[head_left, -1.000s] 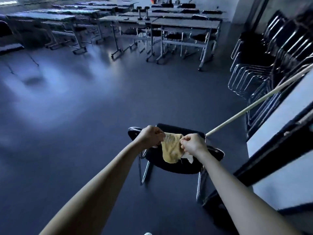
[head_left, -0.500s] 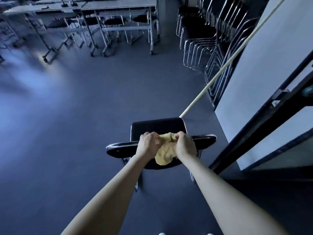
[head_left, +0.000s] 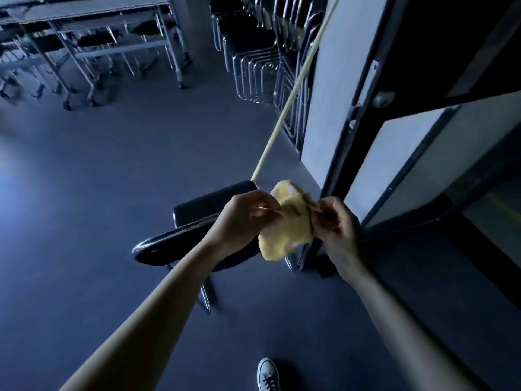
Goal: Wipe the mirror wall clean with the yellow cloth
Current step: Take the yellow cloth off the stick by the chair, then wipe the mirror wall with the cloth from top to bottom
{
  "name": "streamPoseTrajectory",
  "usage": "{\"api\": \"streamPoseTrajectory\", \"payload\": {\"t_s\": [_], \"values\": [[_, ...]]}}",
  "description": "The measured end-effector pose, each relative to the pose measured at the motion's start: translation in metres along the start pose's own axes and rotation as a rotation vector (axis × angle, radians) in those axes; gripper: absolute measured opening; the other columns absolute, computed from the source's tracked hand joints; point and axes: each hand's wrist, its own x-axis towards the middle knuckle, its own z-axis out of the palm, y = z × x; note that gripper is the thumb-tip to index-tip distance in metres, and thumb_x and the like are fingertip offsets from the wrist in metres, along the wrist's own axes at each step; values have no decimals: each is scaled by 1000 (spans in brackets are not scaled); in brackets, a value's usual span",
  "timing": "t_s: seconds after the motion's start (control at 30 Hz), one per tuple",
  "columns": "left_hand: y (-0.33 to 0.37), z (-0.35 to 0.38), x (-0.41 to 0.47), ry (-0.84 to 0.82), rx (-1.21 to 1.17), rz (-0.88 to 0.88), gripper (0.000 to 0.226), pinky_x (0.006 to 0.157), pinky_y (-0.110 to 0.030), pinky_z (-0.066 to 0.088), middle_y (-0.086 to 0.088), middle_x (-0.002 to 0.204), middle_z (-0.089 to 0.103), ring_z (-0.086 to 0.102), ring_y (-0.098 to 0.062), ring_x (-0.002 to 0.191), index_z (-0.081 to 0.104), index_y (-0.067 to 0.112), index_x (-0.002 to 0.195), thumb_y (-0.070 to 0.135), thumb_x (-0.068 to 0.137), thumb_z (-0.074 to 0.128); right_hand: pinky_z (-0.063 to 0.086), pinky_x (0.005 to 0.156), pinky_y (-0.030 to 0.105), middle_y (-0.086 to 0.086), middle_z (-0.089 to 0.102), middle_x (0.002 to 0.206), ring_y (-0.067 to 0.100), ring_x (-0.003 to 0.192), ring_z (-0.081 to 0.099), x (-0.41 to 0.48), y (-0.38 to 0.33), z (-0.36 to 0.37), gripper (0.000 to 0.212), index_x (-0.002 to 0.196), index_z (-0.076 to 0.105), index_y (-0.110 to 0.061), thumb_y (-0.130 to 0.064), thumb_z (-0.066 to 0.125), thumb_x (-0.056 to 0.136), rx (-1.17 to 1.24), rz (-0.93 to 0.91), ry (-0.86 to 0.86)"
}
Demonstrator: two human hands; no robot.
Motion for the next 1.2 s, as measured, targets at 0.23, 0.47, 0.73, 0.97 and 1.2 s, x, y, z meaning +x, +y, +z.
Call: {"api": "streamPoseTrajectory", "payload": {"t_s": [0.23,0.47,0.73,0.97,1.2], "values": [[43,135,-53,-306,136,173,36,71,-29,56,4,85,68,67,-11,75,62,42,97,8,85,65,42,55,26,-9,58,64,3,55,50,-125,-13,-121,7,84,51,-22,-29,52,86,-282,-69,377],[74,305,-145,-543,211,451,10,77,-11,45,18,93,65,60,7,88,68,29,90,23,83,64,50,66,32,-18,58,77,3,68,56,-309,4,-238,6,91,48,-21,-24,50,86,-464,39,784],[89,476,-254,-827,-16,216,14,54,-15,42,11,61,62,55,-2,55,60,21,76,15,76,72,46,71,11,-15,64,92,-11,84,59,-480,1,-323,32,97,56,-30,-50,69,76,-255,417,776],[120,585,-283,-1185,-30,323,19,69,-16,47,13,82,63,61,1,76,57,25,93,27,77,66,45,54,21,-3,68,72,13,65,65,-556,12,-375,29,95,69,-7,-32,65,81,-527,473,1134],[132,684,-254,-1593,317,321,81,85,-13,44,20,121,48,49,-1,106,37,38,127,32,62,85,48,54,32,-3,62,83,18,65,59,-571,10,-454,28,107,62,-24,-29,44,85,-784,396,1220]]}}
